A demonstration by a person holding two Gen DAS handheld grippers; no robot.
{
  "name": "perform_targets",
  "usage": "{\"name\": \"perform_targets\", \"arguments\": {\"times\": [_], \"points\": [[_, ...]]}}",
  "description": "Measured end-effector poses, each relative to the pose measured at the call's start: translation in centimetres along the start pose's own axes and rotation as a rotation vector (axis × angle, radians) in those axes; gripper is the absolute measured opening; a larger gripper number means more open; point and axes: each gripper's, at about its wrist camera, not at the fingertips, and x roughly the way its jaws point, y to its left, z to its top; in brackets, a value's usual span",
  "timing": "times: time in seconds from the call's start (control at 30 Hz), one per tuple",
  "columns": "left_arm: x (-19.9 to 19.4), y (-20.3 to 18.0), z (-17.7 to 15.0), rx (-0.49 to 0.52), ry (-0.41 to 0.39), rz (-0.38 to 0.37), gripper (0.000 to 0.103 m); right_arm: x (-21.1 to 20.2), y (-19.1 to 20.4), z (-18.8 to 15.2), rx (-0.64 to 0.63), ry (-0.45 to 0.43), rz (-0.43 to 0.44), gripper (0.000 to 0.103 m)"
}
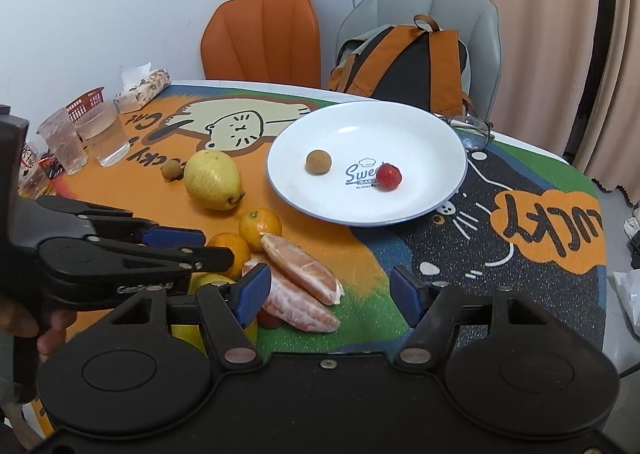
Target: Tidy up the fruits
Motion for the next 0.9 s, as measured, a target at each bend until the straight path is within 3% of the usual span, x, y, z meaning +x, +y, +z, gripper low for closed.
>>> {"name": "perform_targets", "arguments": {"times": [0.27,0.9], "points": [[0.8,0.1,0.1,0.006,0.002,0.007,0.042,-0.4,0.0,-0.6,0.015,0.009,0.002,0.066],[1.7,2.0,0.4,0.024,0.037,-0.093,0.047,-0.5,4.1,-3.4,-0.082,0.023,0.094,0.066]]}}
